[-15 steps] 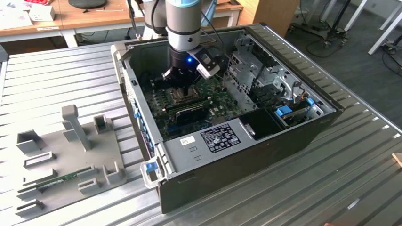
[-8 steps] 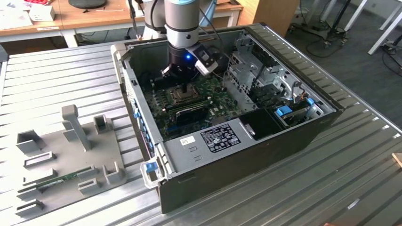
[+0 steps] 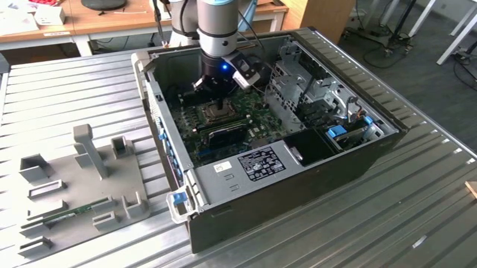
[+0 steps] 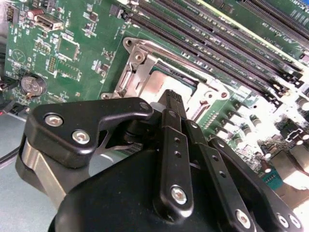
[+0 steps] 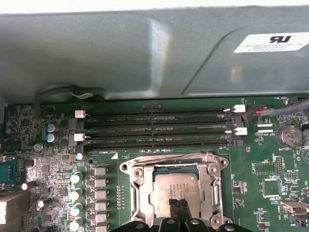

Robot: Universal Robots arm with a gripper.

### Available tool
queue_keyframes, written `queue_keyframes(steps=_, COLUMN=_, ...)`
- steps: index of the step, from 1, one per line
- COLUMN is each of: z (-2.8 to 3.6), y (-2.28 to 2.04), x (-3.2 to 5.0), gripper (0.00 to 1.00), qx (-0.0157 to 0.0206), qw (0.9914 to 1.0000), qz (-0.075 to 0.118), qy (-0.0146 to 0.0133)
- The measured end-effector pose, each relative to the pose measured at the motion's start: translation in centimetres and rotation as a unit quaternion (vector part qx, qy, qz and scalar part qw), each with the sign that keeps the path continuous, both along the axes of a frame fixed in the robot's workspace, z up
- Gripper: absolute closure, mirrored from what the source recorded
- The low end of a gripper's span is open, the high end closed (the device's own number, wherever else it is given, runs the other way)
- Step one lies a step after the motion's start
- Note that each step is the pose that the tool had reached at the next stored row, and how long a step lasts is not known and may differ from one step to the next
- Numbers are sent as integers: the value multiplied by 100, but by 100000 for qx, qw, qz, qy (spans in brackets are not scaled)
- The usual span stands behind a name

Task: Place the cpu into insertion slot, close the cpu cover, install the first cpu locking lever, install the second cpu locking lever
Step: 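Install the second cpu locking lever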

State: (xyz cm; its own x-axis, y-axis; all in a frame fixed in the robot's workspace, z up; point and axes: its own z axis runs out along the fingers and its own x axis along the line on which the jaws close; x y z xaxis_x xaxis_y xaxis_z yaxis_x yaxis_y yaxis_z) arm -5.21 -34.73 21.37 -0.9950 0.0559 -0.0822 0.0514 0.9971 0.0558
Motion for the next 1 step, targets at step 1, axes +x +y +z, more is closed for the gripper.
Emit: queue_keyframes(steps=1, z=0, y=0, x=0, gripper=89, qx=-1, qw=100000, qz=-2, qy=-2)
